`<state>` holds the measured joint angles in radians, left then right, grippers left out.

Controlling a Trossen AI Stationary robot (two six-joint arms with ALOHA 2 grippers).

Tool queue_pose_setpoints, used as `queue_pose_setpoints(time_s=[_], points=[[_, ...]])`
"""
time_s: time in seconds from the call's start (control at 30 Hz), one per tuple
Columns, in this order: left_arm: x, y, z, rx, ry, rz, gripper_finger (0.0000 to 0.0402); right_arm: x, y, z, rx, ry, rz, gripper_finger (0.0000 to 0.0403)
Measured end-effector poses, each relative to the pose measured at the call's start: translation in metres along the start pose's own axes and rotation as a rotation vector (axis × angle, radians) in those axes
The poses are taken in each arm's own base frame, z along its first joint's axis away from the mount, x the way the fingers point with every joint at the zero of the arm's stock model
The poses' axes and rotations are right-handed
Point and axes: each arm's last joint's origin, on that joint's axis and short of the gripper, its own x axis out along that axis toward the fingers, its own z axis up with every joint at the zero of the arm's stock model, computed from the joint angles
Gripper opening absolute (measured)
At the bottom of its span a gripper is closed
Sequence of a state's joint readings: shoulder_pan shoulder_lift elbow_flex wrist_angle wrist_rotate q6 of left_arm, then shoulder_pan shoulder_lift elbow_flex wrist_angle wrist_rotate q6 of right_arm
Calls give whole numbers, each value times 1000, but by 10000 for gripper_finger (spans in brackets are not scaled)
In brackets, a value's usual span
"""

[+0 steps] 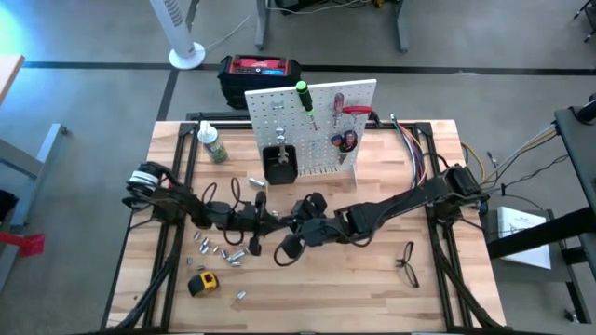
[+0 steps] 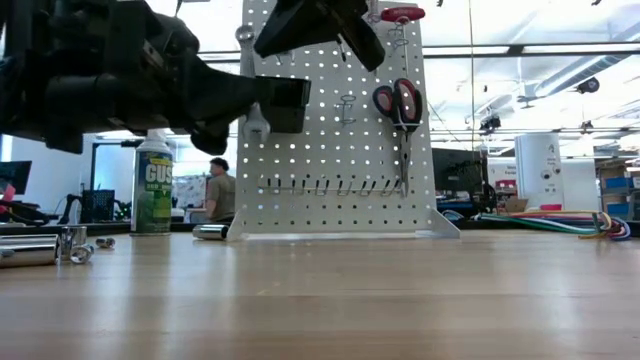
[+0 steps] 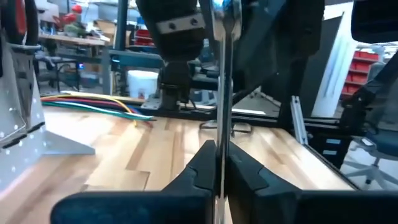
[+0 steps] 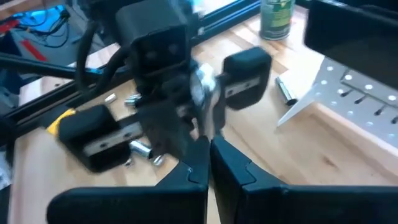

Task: Hang tools onto peg board
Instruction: Hang the silver wrench on the pegboard

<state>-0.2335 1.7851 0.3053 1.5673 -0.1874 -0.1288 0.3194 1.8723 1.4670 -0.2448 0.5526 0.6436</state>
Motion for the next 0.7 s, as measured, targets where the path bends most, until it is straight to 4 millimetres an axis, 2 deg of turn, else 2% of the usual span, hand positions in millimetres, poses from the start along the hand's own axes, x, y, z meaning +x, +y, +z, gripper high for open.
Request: queue_pose_setpoints(time_s=[0.17, 0.4, 0.53, 0.7], points=[[-5, 0, 8, 3, -30, -7, 3, 0, 0, 0, -16, 3, -3, 0], [-5, -2, 10, 5, -19, -41, 2, -6, 1, 1, -18, 3, 8, 3], [-5, -2, 11, -13, -22, -44, 1, -19, 3, 5, -27, 2, 14, 28], [-6, -2, 16, -32, -46, -46, 1, -41, 2, 7, -59, -20, -63, 77]])
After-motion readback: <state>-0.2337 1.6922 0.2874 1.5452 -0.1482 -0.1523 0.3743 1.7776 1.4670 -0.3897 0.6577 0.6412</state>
